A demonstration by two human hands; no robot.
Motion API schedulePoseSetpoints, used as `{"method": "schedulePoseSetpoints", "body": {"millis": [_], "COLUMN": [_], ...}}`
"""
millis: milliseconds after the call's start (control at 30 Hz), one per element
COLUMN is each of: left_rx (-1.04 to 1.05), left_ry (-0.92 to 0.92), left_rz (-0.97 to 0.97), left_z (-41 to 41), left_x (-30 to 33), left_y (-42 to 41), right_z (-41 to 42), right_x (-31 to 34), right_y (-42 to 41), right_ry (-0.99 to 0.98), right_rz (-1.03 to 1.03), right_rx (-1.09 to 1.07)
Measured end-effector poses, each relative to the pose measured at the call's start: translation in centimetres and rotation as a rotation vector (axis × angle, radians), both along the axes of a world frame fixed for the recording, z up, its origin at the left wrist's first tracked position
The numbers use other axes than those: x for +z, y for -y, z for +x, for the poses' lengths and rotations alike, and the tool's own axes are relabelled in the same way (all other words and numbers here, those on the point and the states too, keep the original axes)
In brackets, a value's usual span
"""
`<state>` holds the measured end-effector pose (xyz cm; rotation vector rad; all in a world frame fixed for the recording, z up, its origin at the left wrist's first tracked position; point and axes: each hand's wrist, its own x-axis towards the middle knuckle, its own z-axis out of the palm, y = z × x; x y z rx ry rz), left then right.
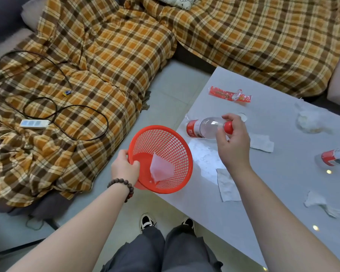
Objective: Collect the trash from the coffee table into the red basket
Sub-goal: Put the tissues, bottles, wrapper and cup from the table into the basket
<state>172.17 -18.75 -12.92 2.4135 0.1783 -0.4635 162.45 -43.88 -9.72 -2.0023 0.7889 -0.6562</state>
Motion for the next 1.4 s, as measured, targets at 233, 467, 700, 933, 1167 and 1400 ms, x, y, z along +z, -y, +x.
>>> {"method": "schedulePoseSetpoints", "body": {"millis": [233, 467, 700, 933, 1167, 1400], "left_rx": [-0.129, -0.15, -0.199, -0.26, -0.272, -0.255], "left_ry": [0.033, 0.037, 0.084, 0.062, 0.07, 0.036], "left_rz": [-0.124, -0.188, -0.325, -0.478, -0.409, -0.319], "left_z": [0.6, 1.4, 2.6, 3.4, 3.7, 3.4], "left_x": [2.2, 3.4, 4.2, 5.9, 5.2, 3.5], "left_y": [0.9, -1.0, -3.2, -2.0, -1.6, 0.6], "right_z": [1.6, 4.0, 5.2, 5.2, 3.4, -2.3], "right_x": [2.9, 2.6, 3.1, 1.6, 1.1, -0.7], "right_y": [-4.4, -7.2, -10.0, -11.1, -10.8, -8.1], "right_ry": [0.031, -0.017, -0.032, -0.121, -0.177, -0.199], "right_rz": [0.06, 0.127, 0.178, 0.095, 0.054, 0.078], "right_rx": [0.196, 0.216, 0.272, 0.281, 0.205, 0.052]}}
